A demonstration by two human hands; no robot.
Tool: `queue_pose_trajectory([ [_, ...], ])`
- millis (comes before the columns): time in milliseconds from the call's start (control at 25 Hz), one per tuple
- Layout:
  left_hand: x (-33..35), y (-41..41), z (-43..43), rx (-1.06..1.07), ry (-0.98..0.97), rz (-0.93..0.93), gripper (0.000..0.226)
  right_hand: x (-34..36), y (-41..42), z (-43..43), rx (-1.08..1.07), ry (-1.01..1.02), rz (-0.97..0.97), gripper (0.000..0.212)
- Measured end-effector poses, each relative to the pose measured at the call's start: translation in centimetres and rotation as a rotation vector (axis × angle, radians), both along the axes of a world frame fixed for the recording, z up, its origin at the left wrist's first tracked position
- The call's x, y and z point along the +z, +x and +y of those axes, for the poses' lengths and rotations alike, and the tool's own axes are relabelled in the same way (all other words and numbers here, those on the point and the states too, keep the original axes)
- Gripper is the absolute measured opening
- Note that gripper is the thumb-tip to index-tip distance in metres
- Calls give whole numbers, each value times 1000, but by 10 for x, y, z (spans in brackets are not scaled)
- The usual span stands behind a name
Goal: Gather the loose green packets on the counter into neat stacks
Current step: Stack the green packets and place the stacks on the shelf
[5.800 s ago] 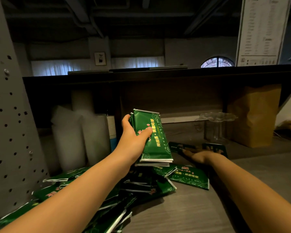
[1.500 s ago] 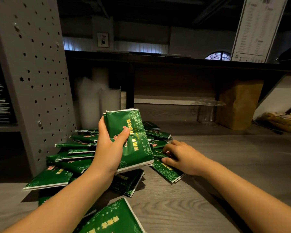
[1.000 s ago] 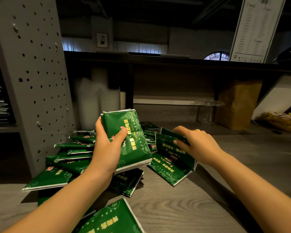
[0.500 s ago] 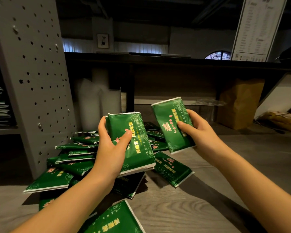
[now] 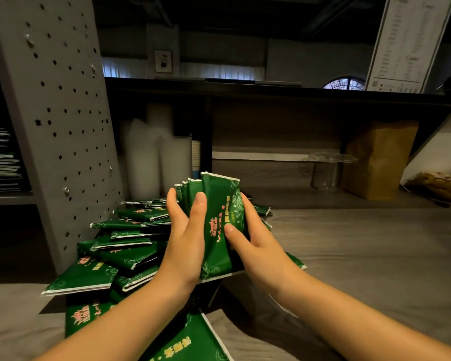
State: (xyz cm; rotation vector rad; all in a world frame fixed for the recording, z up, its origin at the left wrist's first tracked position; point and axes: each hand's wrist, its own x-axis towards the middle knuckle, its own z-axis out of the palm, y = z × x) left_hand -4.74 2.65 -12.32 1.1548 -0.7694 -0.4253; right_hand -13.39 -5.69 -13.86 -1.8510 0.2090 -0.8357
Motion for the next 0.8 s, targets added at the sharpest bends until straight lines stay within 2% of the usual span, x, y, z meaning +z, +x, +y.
queue_pose_trajectory([
  [80, 2, -3, 3, -51, -13, 7, 94, -1, 0, 0, -2, 25, 23, 63],
  [200, -1, -2, 2, -14, 15, -65, 104, -4, 1, -3, 40, 40, 57, 67],
  [280, -3, 1, 0, 45, 28, -98, 93, 1, 0, -9, 100, 78, 71, 59],
  [360, -2, 4, -2, 66, 15, -80, 82, 12, -7, -23, 37, 11, 107, 42],
  [400, -1, 6, -2, 65, 6, -71, 80, 19, -13, -34, -76, -123, 180, 38],
  [480, 1, 9, -1, 63, -24, -57, 74, 27, -29, -57, -283, -401, 491, 41],
  [560, 2, 11, 1, 65, -41, -33, 70, 26, -38, -70, -329, -487, 830, 53],
  [600, 2, 12, 1, 67, -43, -24, 69, 23, -39, -69, -321, -490, 940, 63],
  [680, 2, 13, 0, 72, -41, -12, 66, 20, -36, -62, -327, -555, 1028, 74],
  [800, 2, 15, 0, 82, -46, -15, 65, 18, -29, -55, -302, -676, 994, 75],
])
